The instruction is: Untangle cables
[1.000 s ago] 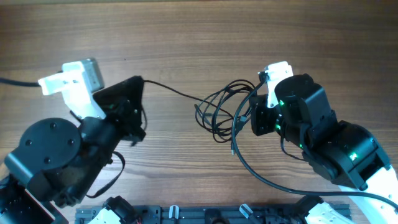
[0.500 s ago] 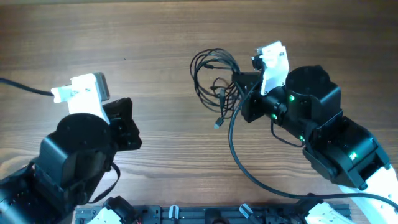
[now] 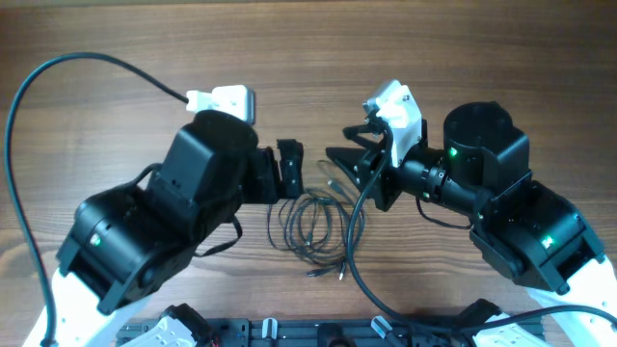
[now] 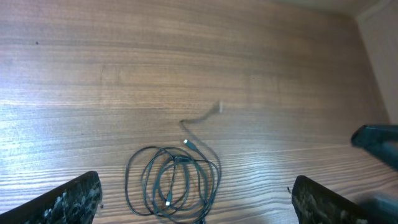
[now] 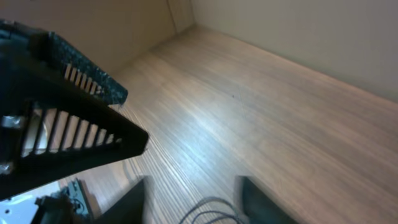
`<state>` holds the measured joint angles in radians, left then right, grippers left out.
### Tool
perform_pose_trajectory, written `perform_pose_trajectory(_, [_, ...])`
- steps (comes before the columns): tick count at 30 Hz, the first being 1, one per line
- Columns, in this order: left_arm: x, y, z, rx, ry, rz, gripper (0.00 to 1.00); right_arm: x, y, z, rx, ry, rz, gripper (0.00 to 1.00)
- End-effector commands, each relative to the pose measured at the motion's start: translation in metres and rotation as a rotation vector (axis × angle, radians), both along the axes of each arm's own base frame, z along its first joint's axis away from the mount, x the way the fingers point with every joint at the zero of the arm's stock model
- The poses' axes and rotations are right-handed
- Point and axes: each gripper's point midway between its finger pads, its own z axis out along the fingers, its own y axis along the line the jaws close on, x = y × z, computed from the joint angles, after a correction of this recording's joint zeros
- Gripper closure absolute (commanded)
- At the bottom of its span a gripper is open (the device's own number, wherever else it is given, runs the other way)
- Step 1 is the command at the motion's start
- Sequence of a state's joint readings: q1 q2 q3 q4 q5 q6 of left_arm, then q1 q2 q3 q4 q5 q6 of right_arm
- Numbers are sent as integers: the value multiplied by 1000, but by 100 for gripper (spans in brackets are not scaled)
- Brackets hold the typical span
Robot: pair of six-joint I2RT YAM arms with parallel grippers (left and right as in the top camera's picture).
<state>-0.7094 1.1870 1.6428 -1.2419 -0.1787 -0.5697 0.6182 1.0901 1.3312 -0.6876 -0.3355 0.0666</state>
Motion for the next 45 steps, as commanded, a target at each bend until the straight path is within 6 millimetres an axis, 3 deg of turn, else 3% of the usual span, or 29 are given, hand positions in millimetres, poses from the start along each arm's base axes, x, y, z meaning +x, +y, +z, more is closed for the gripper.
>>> perform_pose_trajectory(1, [1,-3,3,-7,-6,-19,2,15,-27,-15,-76,45,-184,22])
perform_pose_trajectory(3, [0,-2,7,-18,-22,-20,3,20,-46,-36,-149,111,-302,14])
perform_pose_trajectory(4, [-3,0,14,-25,-52,-33,5,19,-69,-67,-245,228,-431,7])
perform_pose_trajectory(5, [-5,6,21,-26,-79,-22,5,13,-79,-90,-308,316,-483,2])
perform_pose_trajectory(6, [-6,16,27,-17,-111,9,5,5,-88,-113,-380,415,-522,0])
perform_pose_trajectory(8, [-8,35,34,11,-155,73,1,-1,-93,-138,-459,512,-547,0])
perform_pose_trajectory(13, [-31,98,42,108,-219,249,1,13,-82,-206,-621,648,-547,0])
perform_pose_trajectory(17, [-54,129,38,155,-219,294,0,24,-73,-265,-718,730,-533,0])
perform_pose_trajectory(21, [-67,145,33,166,-199,330,0,24,-58,-302,-751,797,-449,0])
perform_pose_trajectory(22, [-70,147,32,171,-194,329,0,24,-55,-309,-754,818,-438,3])
perform_pose_trajectory(25, [-74,150,26,195,-171,322,0,14,-38,-324,-733,879,-310,25])
perform_pose_trajectory(28, [-77,152,23,210,-158,320,0,-9,-18,-322,-697,912,-46,28])
perform_pose_trajectory(31, [-78,152,22,215,-152,317,0,-24,-26,-325,-743,936,18,28])
perform_pose_trajectory(32, [-78,151,22,212,-150,314,0,-29,-30,-329,-756,941,35,32])
perform_pose_trajectory(37, [-78,151,21,210,-148,311,0,-37,-37,-364,-746,914,29,41])
perform_pose_trajectory(41, [-78,151,21,209,-148,311,0,-36,-37,-371,-733,898,26,61])
perform_pose_trajectory(42, [-78,151,21,209,-147,311,0,-35,-35,-371,-727,891,25,70])
perform_pose_trajectory(43, [-78,151,21,209,-147,311,0,-32,-34,-372,-716,892,8,87])
perform_pose_trajectory(44, [-78,150,21,207,-146,308,0,-31,-33,-371,-705,897,-12,95])
perform_pose_trajectory(45, [-78,150,21,205,-144,306,0,-28,-31,-370,-689,906,-42,96])
